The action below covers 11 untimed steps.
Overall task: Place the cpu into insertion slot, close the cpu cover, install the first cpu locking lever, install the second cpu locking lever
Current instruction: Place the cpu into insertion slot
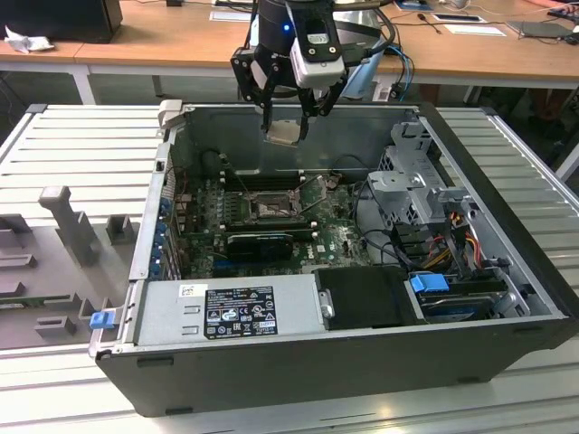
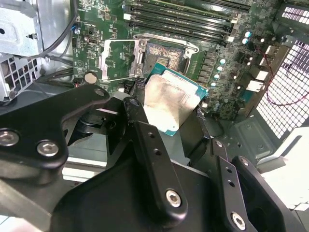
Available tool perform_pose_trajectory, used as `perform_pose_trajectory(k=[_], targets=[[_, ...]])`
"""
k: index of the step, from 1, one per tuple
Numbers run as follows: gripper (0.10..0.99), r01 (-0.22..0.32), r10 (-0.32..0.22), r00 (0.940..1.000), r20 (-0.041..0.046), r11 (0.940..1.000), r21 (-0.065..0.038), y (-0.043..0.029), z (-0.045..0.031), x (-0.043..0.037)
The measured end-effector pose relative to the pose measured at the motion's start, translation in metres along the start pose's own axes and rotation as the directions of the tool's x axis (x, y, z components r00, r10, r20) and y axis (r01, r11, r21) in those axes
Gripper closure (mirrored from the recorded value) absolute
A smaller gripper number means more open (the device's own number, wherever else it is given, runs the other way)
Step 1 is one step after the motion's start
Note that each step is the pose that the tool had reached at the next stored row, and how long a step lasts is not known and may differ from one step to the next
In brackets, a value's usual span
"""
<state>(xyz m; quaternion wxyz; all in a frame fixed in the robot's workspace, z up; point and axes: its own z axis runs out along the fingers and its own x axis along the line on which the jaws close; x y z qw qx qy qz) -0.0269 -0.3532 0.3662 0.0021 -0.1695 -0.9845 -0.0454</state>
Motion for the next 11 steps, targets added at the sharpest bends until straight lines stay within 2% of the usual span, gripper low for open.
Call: perform_pose_trajectory(k=[11], targets=[[0.557,-0.033,0.033,0.9995,0.0029,0.9995,-0.001,0.0,0.0,0.0]])
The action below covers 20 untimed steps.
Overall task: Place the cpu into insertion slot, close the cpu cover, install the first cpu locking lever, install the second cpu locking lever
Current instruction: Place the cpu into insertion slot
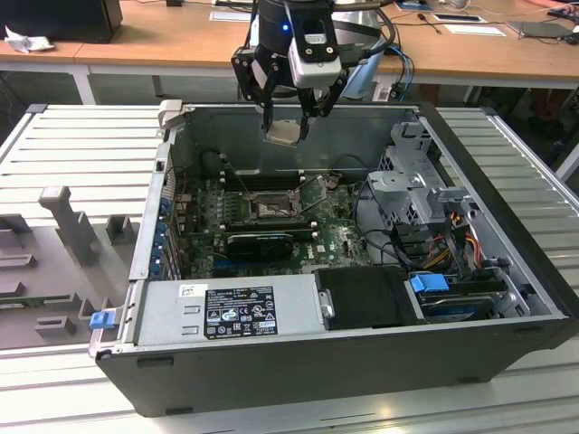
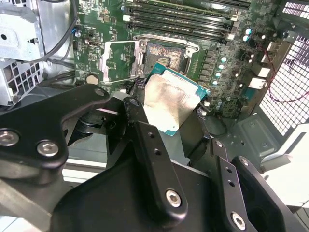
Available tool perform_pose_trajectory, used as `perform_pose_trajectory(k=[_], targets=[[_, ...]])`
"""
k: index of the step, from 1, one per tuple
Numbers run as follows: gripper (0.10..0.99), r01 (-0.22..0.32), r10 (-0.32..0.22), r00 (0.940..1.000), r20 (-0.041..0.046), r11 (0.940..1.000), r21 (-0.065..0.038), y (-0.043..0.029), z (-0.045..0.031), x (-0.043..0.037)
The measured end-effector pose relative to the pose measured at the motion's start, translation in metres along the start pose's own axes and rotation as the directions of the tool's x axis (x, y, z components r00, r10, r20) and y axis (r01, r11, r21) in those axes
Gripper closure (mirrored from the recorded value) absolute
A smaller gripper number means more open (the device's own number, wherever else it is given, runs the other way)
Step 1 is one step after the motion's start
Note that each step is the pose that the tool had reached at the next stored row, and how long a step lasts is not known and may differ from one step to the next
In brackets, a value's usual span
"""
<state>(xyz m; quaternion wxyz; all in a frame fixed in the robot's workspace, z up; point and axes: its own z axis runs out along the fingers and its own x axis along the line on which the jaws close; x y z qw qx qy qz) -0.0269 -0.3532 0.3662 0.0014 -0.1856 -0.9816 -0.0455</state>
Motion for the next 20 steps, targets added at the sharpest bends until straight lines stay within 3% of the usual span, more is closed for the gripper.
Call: perform_pose_trajectory(k=[17,20], targets=[[0.557,-0.053,0.053,0.9986,0.0047,0.9986,-0.001,0.0,0.0,0.0],[0.557,-0.085,0.085,0.9964,0.0076,0.9964,-0.002,0.0,0.0,0.0]])
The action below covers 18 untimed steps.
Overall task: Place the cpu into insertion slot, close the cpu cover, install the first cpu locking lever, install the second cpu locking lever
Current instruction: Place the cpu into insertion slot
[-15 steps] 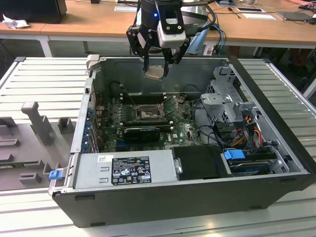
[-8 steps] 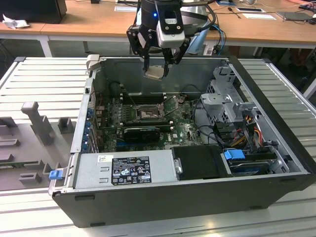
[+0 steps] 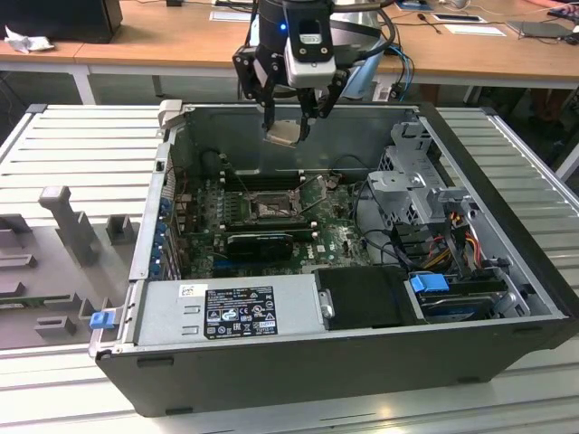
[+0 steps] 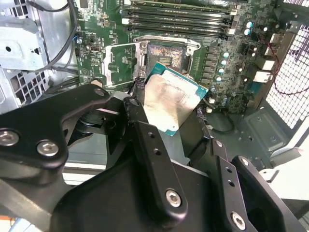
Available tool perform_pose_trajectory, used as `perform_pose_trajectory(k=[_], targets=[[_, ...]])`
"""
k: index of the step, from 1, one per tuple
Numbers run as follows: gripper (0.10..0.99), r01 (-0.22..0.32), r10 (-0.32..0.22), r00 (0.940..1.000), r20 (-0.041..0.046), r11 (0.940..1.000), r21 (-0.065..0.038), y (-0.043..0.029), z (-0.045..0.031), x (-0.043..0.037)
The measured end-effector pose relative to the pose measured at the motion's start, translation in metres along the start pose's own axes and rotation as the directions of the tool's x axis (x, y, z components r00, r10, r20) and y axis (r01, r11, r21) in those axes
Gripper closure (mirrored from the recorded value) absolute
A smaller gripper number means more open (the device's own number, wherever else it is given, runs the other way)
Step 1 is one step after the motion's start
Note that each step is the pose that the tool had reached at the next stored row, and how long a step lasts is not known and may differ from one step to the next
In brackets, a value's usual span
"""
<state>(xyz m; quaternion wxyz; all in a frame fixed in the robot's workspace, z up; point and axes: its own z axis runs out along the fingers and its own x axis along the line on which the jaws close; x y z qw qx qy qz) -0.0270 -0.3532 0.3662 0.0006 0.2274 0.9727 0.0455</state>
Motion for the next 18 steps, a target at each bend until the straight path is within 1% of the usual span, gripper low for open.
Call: perform_pose_trajectory(k=[1,3,6,10,12,16,18], targets=[[0.557,-0.02,0.02,0.9998,0.0018,0.9998,0.0,0.0,0.0,0.0],[0.557,-0.075,0.075,0.9972,0.0066,0.9972,-0.002,0.0,0.0,0.0],[0.557,-0.114,0.114,0.9935,0.0099,0.9935,-0.003,0.0,0.0001,0.0],[0.557,-0.165,0.165,0.9862,0.0144,0.9863,-0.005,0.0,0.0004,0.0],[0.557,-0.175,0.175,0.9845,0.0152,0.9846,-0.005,0.0,0.0011,0.0],[0.557,-0.176,0.176,0.9843,0.0147,0.9844,-0.004,-0.0004,0.0047,0.0],[0.557,-0.181,0.181,0.9834,0.0147,0.9835,-0.004,-0.0005,0.0052,-0.0001]])
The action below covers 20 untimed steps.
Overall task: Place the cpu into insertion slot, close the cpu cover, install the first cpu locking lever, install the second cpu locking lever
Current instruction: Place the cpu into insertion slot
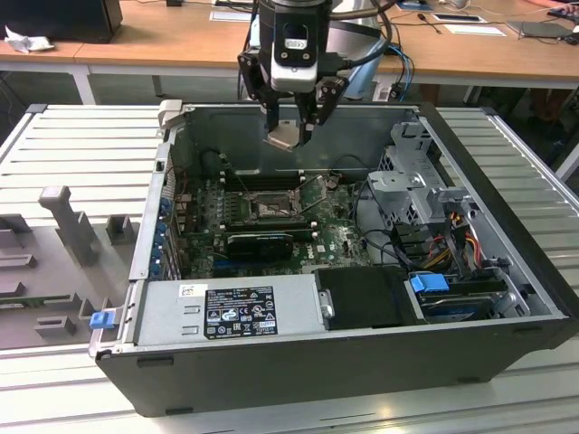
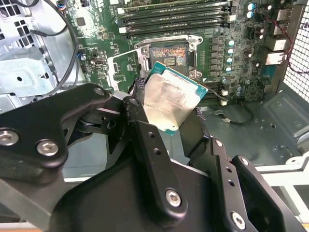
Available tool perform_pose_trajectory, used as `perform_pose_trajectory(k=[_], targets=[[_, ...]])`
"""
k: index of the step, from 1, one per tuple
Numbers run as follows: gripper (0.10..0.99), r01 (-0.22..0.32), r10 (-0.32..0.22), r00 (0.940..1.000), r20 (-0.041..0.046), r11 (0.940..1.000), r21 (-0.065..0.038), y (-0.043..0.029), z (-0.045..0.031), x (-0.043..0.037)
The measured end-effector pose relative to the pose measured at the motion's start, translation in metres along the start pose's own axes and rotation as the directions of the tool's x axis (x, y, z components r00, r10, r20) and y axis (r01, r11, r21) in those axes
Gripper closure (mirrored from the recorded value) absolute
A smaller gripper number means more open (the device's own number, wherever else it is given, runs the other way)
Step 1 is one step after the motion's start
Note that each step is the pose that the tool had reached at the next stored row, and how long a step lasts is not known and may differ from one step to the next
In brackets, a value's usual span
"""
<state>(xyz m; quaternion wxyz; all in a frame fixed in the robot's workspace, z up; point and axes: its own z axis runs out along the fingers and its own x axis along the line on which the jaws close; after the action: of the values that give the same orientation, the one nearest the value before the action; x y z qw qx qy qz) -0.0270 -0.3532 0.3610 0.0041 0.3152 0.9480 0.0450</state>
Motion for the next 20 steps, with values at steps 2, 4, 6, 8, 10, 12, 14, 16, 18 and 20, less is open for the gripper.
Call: perform_pose_trajectory(k=[2,4,6,8,10,12,14,16,18,20], targets=[[0.557,-0.024,0.024,0.9997,0.0021,0.9997,-0.001,0.0,0.0002,0.0],[0.557,-0.042,0.042,0.9991,0.0037,0.9991,-0.001,0.0,0.0002,0.0],[0.557,-0.075,0.075,0.9972,0.0066,0.9972,-0.002,0.0,0.0003,0.0],[0.557,-0.098,0.098,0.9952,0.0086,0.9952,-0.003,0.0,0.0003,0.0],[0.557,-0.115,0.115,0.9933,0.0101,0.9933,-0.003,0.0,0.0003,0.0],[0.557,-0.134,0.134,0.9909,0.0116,0.991,-0.004,0.0,0.0004,0.0],[0.557,-0.155,0.155,0.9878,0.0135,0.9879,-0.004,0.0,0.0004,0.0],[0.557,-0.172,0.172,0.985,0.0148,0.9851,-0.005,0.0,0.0005,0.0],[0.557,-0.194,0.195,0.9807,0.0168,0.9809,-0.006,0.0,0.0005,0.0],[0.557,-0.212,0.212,0.9771,0.0183,0.9773,-0.006,0.0,0.0005,0.0]])
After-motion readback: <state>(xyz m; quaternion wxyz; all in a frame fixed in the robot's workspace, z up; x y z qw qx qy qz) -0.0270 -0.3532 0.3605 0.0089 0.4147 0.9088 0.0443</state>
